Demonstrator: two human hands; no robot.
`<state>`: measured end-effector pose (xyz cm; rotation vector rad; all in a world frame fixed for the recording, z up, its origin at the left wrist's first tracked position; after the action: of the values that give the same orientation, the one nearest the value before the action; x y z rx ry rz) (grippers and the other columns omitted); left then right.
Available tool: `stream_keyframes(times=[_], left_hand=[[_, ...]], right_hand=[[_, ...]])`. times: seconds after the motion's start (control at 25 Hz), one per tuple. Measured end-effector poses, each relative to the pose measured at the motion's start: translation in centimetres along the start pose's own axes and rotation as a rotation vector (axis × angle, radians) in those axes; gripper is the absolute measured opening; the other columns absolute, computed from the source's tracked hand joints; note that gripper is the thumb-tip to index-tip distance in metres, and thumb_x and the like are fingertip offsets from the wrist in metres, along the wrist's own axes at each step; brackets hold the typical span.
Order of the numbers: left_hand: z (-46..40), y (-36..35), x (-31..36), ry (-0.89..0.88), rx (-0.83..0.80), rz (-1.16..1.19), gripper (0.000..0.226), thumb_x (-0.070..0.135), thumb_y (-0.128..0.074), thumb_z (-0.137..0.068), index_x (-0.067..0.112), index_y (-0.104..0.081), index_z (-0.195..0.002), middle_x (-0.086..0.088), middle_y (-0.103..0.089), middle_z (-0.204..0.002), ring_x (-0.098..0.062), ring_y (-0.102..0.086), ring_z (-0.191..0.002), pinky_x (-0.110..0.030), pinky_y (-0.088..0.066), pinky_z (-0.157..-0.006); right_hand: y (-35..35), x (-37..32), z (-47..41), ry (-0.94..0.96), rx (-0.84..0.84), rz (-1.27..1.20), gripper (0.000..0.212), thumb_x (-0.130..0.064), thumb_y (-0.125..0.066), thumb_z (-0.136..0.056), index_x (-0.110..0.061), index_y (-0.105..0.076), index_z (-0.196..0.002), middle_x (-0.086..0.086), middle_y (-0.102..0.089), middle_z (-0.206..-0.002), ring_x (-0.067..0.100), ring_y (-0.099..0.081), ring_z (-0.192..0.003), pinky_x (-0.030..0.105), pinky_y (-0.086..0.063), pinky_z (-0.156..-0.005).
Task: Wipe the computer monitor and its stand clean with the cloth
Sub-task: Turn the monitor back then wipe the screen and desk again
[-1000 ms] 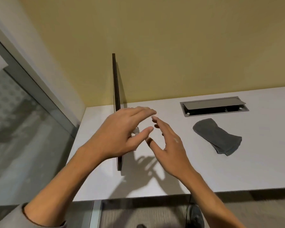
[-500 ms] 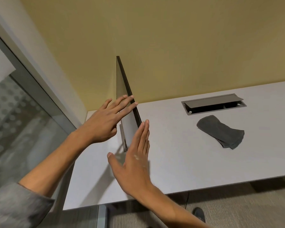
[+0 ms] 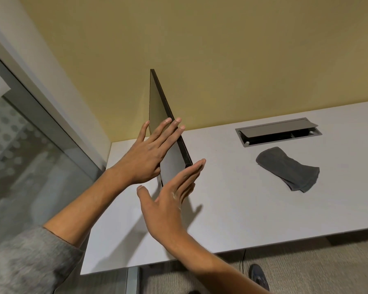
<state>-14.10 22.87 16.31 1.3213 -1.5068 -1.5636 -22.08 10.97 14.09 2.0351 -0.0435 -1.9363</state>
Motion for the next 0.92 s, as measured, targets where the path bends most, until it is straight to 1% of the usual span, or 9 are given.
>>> stream_keyframes(times=[0.12, 0.32, 0.4, 0.48, 0.56, 0.64, 0.72, 0.84, 0.92], left_hand=[[-1.1, -0.1, 0.4, -0.009, 0.026, -0.047, 0.109, 0.001, -0.045, -0.062, 0.016, 0.005, -0.157, -0.003, 0.012, -0.165, -0.021, 0.013, -0.151, -0.059, -0.002, -0.118], [-4.9, -0.1, 2.4, -0.011, 0.006, -0.027, 0.114, 0.002, -0.051, -0.060, 0.016, 0.009, -0.156, -0.002, 0.013, -0.164, -0.020, 0.012, -0.151, -0.057, -0.001, -0.119], [-6.8, -0.2, 3.3, 0.009, -0.005, 0.014, 0.117, 0.002, -0.053, -0.059, 0.017, 0.012, -0.156, -0.002, 0.015, -0.164, -0.022, 0.013, -0.151, -0.057, -0.001, -0.120], [-8.7, -0.5, 4.0, 0.031, -0.009, 0.049, 0.115, 0.002, -0.053, -0.064, 0.019, 0.013, -0.155, -0.003, 0.016, -0.164, -0.025, 0.013, -0.151, -0.055, 0.002, -0.120], [-10.5, -1.0, 4.5, 0.074, -0.002, 0.072, 0.107, 0.006, -0.054, -0.074, 0.022, 0.014, -0.155, -0.004, 0.016, -0.164, -0.028, 0.011, -0.151, -0.053, 0.002, -0.120], [-12.1, -1.7, 4.8, 0.136, -0.004, 0.076, 0.101, 0.018, -0.057, -0.084, 0.024, 0.014, -0.155, -0.003, 0.016, -0.164, -0.029, 0.009, -0.151, -0.054, -0.001, -0.121], [-13.7, -2.3, 4.7, 0.196, -0.002, 0.068, 0.103, 0.027, -0.061, -0.086, 0.024, 0.015, -0.155, -0.002, 0.016, -0.164, -0.027, 0.009, -0.151, -0.055, 0.000, -0.120], [-15.4, -3.1, 4.0, 0.280, 0.003, 0.068, 0.104, 0.029, -0.061, -0.085, 0.025, 0.016, -0.154, -0.001, 0.015, -0.164, -0.025, 0.010, -0.151, -0.054, 0.006, -0.118], [-16.5, -3.5, 3.5, 0.322, -0.002, 0.047, 0.104, 0.031, -0.060, -0.085, 0.025, 0.017, -0.154, -0.001, 0.015, -0.164, -0.025, 0.011, -0.150, -0.054, 0.007, -0.118]], right_hand=[[0.8, 0.3, -1.3, -0.017, 0.059, 0.018, 0.128, -0.045, -0.061, -0.074, -0.011, 0.048, -0.132, -0.003, 0.053, -0.143, 0.014, 0.043, -0.136, 0.039, 0.015, -0.117], [4.7, 1.9, -4.5, -0.006, 0.141, 0.088, 0.133, -0.040, -0.068, -0.074, -0.005, 0.045, -0.133, 0.003, 0.050, -0.145, 0.017, 0.041, -0.138, 0.040, 0.014, -0.117], [6.6, 2.8, -6.2, 0.001, 0.172, 0.143, 0.133, -0.041, -0.069, -0.075, -0.005, 0.045, -0.134, 0.005, 0.046, -0.148, 0.018, 0.039, -0.139, 0.043, 0.011, -0.118], [8.5, 3.6, -7.9, 0.011, 0.187, 0.186, 0.131, -0.046, -0.066, -0.078, -0.007, 0.044, -0.136, 0.004, 0.043, -0.150, 0.017, 0.036, -0.140, 0.046, 0.010, -0.118], [10.2, 4.2, -9.6, 0.036, 0.191, 0.204, 0.128, -0.049, -0.065, -0.080, -0.007, 0.042, -0.139, 0.002, 0.040, -0.152, 0.016, 0.034, -0.142, 0.047, 0.011, -0.117], [11.9, 4.6, -11.2, 0.057, 0.189, 0.213, 0.129, -0.049, -0.067, -0.080, -0.007, 0.038, -0.141, 0.001, 0.036, -0.154, 0.015, 0.032, -0.143, 0.046, 0.012, -0.115], [13.6, 5.0, -12.9, 0.078, 0.165, 0.230, 0.131, -0.051, -0.069, -0.077, -0.008, 0.037, -0.142, 0.000, 0.035, -0.155, 0.013, 0.031, -0.143, 0.046, 0.014, -0.114], [16.0, 5.8, -15.5, 0.117, 0.080, 0.290, 0.135, -0.053, -0.070, -0.074, -0.008, 0.040, -0.139, 0.000, 0.038, -0.153, 0.014, 0.031, -0.143, 0.041, 0.022, -0.108], [17.5, 6.3, -17.3, 0.134, 0.029, 0.309, 0.136, -0.051, -0.071, -0.073, -0.011, 0.043, -0.137, 0.000, 0.038, -0.153, 0.015, 0.029, -0.144, 0.042, 0.022, -0.107]])
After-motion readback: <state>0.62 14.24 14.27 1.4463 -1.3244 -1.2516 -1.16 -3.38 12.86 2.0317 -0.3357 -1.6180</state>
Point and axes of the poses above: each hand's wrist, its own z-axis away from the middle knuckle, its own y-axis out of the back of the hand, x = y × z, the point moved 1 cm from there along -z, towards the middle knuckle
